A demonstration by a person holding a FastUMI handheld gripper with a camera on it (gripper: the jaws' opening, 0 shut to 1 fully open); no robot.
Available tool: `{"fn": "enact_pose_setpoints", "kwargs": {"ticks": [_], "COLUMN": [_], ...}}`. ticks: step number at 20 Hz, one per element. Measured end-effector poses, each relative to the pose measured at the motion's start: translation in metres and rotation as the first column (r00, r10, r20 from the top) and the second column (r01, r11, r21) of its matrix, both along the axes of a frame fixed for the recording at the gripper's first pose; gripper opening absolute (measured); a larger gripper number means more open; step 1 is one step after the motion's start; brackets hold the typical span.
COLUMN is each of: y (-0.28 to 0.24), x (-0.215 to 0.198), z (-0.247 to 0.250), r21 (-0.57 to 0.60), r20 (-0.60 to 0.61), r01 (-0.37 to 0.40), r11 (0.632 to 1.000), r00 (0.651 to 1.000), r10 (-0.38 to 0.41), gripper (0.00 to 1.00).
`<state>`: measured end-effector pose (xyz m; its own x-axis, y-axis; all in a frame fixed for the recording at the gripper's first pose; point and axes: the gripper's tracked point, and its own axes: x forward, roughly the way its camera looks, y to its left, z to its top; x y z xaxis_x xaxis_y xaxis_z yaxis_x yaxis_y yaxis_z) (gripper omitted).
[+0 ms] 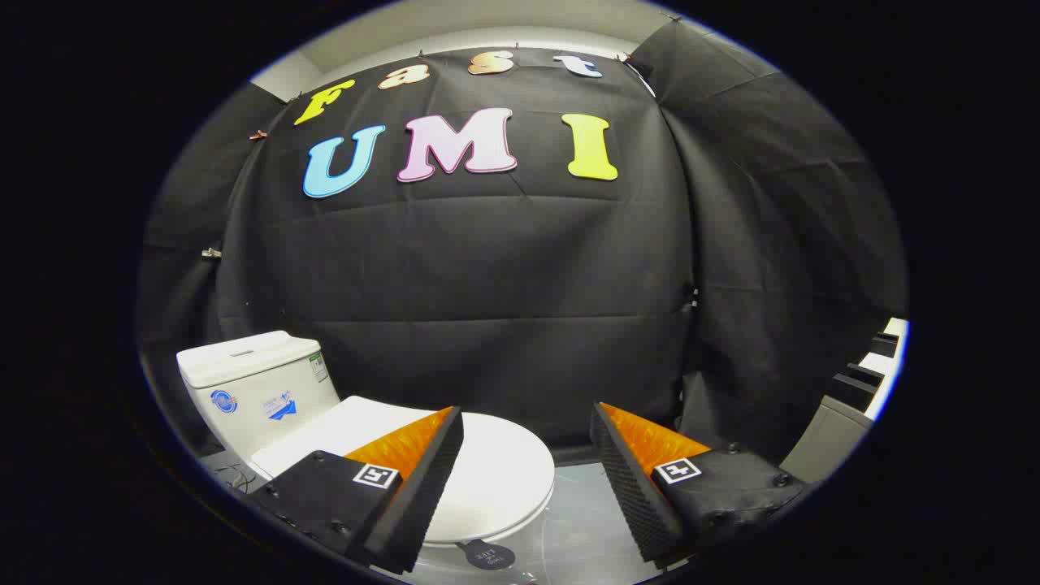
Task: Open the toilet lid.
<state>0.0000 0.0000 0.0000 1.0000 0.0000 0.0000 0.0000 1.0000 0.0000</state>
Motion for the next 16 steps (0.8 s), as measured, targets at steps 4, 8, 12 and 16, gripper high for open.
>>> {"fn": "enact_pose_setpoints", "kwargs": {"ticks": [4, 8, 12, 16], "y": [0.0006, 0.0008, -0.0003, 0.0002], "x": [-0.0006, 0.0, 0.0001, -0.0005], "z": [-0.0012, -0.0012, -0.0011, -0.0007], "r21": [-0.001, 0.0, -0.001, 0.003], "r20": [-0.003, -0.005, -0.004, -0.004], "r01": [-0.003, -0.003, -0.002, -0.005], "r11": [1.0, 1.0, 1.0, 1.0], "r00": [1.0, 1.0, 1.0, 1.0], "r10": [0.003, 0.003, 0.002, 0.005], "gripper": [0.98, 0.98, 0.98, 0.98]}}
